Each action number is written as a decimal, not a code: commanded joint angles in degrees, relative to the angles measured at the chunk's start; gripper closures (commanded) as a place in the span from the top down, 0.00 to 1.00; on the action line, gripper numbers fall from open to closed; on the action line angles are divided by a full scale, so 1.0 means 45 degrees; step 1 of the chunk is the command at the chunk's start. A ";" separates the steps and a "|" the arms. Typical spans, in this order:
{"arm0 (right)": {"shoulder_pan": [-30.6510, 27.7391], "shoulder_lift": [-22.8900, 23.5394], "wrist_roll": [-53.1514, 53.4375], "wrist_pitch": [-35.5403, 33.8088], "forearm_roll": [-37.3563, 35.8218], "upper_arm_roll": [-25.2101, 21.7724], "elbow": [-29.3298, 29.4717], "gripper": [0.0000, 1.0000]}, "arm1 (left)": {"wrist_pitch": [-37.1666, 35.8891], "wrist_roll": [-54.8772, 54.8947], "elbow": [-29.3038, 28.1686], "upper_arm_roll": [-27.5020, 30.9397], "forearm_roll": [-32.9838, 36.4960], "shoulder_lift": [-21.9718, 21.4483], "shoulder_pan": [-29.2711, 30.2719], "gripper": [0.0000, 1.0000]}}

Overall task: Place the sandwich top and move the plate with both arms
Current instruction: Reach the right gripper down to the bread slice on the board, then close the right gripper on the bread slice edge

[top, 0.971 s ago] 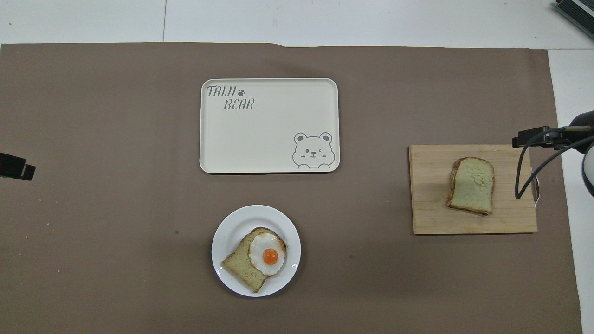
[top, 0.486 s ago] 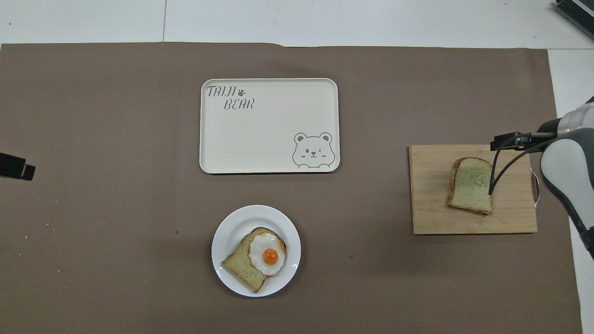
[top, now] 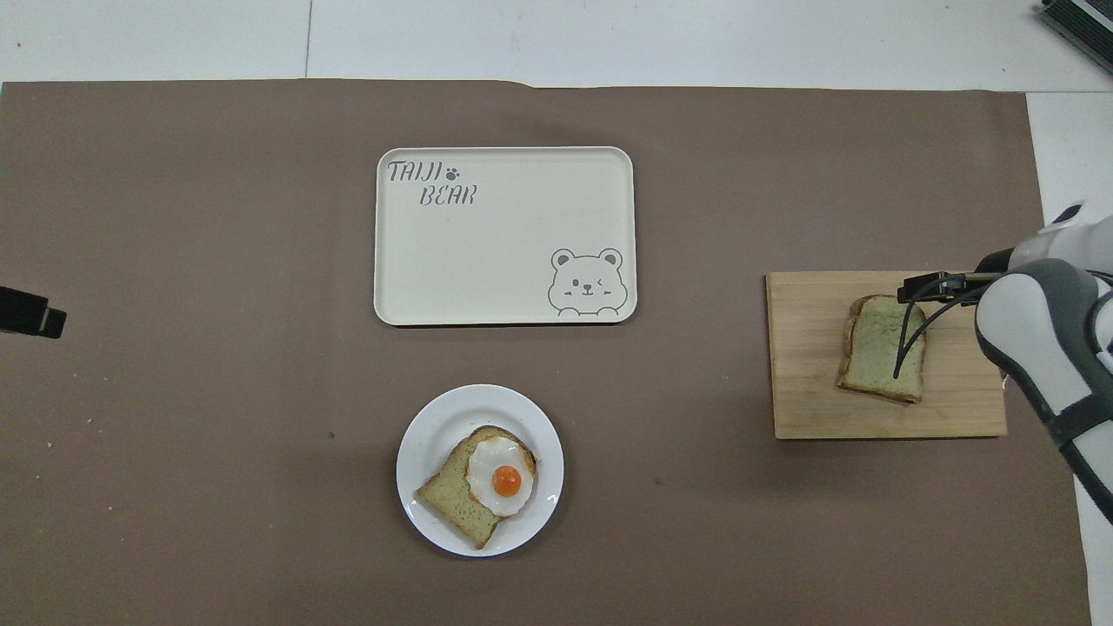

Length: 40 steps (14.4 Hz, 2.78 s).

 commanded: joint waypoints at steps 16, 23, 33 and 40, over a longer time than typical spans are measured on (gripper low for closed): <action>-0.0588 0.0504 -0.2055 0.0698 0.2045 0.0083 -0.0843 0.00 | 0.0006 0.0131 -0.0357 -0.0010 0.0098 -0.0320 0.0041 1.00; -0.0529 0.0523 -0.2112 0.0757 0.2026 0.0063 -0.0843 0.00 | 0.0007 0.0131 -0.0357 -0.0029 0.0098 -0.0320 0.0041 1.00; -0.0510 0.0446 -0.2580 -0.2031 0.1831 0.0083 0.0795 0.00 | 0.0006 0.0131 -0.0357 -0.0010 0.0098 -0.0320 0.0041 1.00; -0.0041 -0.0178 -0.2875 -0.5100 0.1811 0.0220 0.2106 0.00 | 0.0006 0.0131 -0.0357 -0.0010 0.0098 -0.0320 0.0041 1.00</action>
